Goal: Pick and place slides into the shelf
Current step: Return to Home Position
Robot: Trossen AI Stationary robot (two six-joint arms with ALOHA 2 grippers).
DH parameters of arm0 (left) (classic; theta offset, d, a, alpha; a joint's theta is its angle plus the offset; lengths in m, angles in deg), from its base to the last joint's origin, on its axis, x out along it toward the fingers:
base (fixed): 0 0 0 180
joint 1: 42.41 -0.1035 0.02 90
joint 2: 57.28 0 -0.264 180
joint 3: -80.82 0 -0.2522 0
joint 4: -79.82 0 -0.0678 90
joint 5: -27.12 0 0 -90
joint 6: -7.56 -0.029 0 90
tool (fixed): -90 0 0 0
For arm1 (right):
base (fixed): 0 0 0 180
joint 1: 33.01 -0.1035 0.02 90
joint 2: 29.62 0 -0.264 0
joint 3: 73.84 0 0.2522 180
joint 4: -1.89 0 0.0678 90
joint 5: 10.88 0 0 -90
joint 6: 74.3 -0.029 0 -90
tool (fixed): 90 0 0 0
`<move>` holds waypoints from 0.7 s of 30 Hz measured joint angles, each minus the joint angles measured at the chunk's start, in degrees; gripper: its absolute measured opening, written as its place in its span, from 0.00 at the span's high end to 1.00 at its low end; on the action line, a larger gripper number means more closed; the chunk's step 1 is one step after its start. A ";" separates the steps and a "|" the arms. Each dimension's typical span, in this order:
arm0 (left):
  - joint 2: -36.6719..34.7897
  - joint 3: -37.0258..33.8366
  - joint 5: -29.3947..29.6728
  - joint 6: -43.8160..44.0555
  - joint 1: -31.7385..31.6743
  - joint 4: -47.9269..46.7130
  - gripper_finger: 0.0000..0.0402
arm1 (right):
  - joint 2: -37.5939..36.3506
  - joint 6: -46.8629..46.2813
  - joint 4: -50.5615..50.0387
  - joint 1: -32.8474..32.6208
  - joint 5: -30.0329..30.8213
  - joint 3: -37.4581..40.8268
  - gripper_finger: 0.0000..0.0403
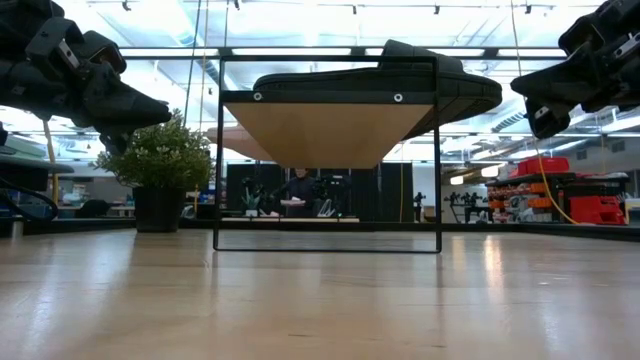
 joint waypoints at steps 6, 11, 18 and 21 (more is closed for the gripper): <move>0.01 0.00 -0.01 0.03 0.02 0.00 0.86 | 0.00 0.00 0.00 0.00 0.00 0.00 0.97; 0.01 0.00 -0.01 0.01 0.01 0.00 0.87 | 0.00 0.00 0.02 0.00 0.01 -0.05 0.97; 0.01 0.00 -0.01 0.03 0.02 0.00 0.85 | 0.00 0.01 0.02 0.00 0.00 -0.07 0.97; 0.01 0.00 -0.02 0.03 0.00 0.00 0.85 | 0.00 0.00 0.02 0.00 0.02 -0.07 0.97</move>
